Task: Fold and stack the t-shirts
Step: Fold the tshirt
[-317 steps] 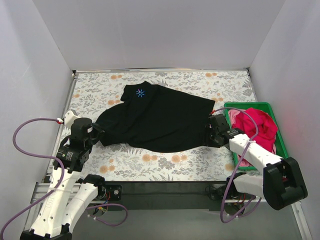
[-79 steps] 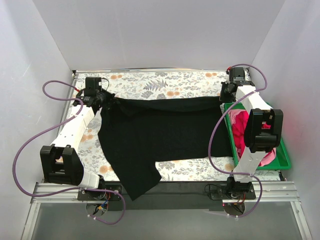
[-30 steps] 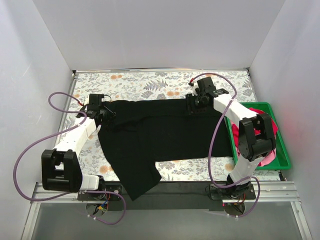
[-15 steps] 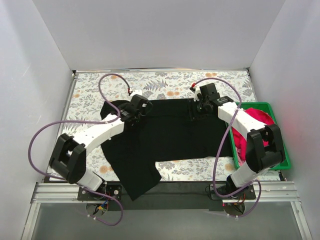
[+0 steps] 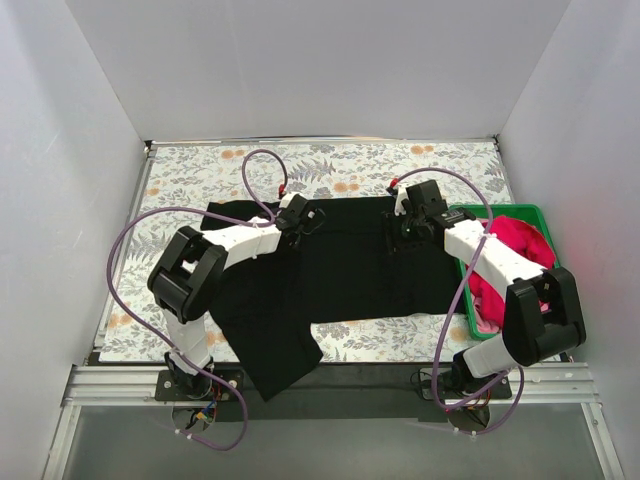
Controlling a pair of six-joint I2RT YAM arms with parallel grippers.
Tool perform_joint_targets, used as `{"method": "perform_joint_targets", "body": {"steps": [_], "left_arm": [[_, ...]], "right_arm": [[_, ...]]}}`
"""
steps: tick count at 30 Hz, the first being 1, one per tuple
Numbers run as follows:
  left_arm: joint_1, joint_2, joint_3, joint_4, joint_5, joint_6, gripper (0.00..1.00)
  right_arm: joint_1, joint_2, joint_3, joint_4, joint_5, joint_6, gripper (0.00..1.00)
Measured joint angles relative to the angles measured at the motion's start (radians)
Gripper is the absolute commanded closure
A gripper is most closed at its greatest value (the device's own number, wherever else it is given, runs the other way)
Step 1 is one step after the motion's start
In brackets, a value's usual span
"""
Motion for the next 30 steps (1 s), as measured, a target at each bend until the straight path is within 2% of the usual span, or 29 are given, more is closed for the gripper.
{"method": "perform_joint_targets", "body": {"steps": [12, 17, 21, 26, 29, 30], "left_arm": [[0.0, 0.027, 0.013, 0.011, -0.086, 0.051, 0.73], [0.002, 0.028, 0.014, 0.01, -0.107, 0.068, 0.94], [0.003, 0.028, 0.028, -0.008, -0.105, 0.087, 1.0], [0.005, 0.027, 0.124, -0.099, -0.024, 0.112, 1.0], [0.005, 0.023, 0.194, -0.16, 0.069, 0.124, 1.0], [0.005, 0.021, 0.212, -0.181, 0.107, 0.13, 0.97]], "right_arm": [[0.0, -0.022, -0.031, 0.002, 0.026, -0.014, 0.55], [0.0, -0.022, -0.031, 0.002, 0.026, -0.017, 0.55], [0.0, -0.022, -0.031, 0.002, 0.029, -0.017, 0.55], [0.0, -0.023, -0.031, 0.002, 0.029, -0.017, 0.55], [0.0, -0.023, -0.031, 0.002, 0.028, -0.017, 0.55], [0.0, -0.024, -0.031, 0.002, 0.027, -0.017, 0.55]]}}
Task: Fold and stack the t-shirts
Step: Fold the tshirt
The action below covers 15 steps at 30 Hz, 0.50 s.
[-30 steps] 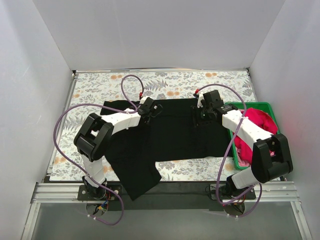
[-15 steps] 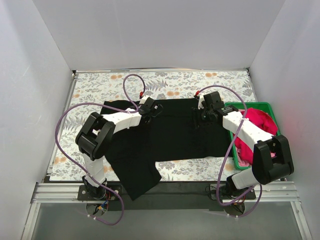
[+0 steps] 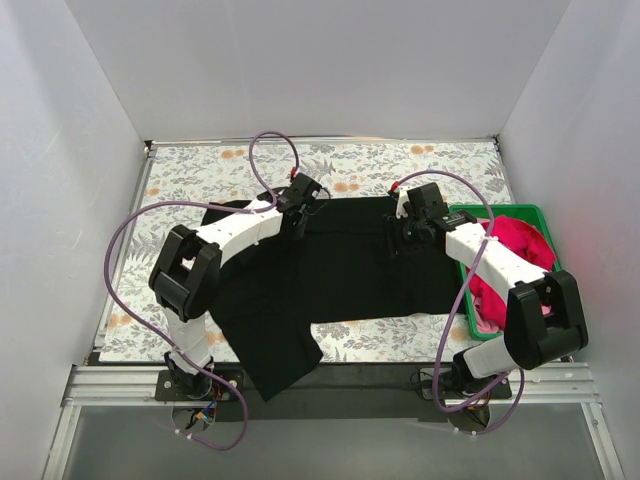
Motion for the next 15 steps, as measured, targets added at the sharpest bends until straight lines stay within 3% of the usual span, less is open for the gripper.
{"method": "perform_joint_targets", "body": {"steps": [6, 10, 11, 15], "left_arm": [[0.018, -0.014, 0.021, -0.088, 0.204, 0.027, 0.87], [0.056, -0.014, 0.021, -0.114, 0.332, 0.027, 0.68], [0.067, -0.015, 0.021, -0.113, 0.369, 0.021, 0.55], [0.122, -0.046, 0.005, -0.089, 0.464, -0.029, 0.41]], "right_arm": [[0.0, -0.011, 0.0, 0.0, -0.016, 0.0, 0.55], [0.0, -0.011, 0.0, 0.0, -0.027, 0.0, 0.55], [0.0, -0.011, 0.0, 0.0, -0.029, 0.0, 0.55], [0.0, -0.011, 0.0, 0.0, -0.033, 0.0, 0.55]]}}
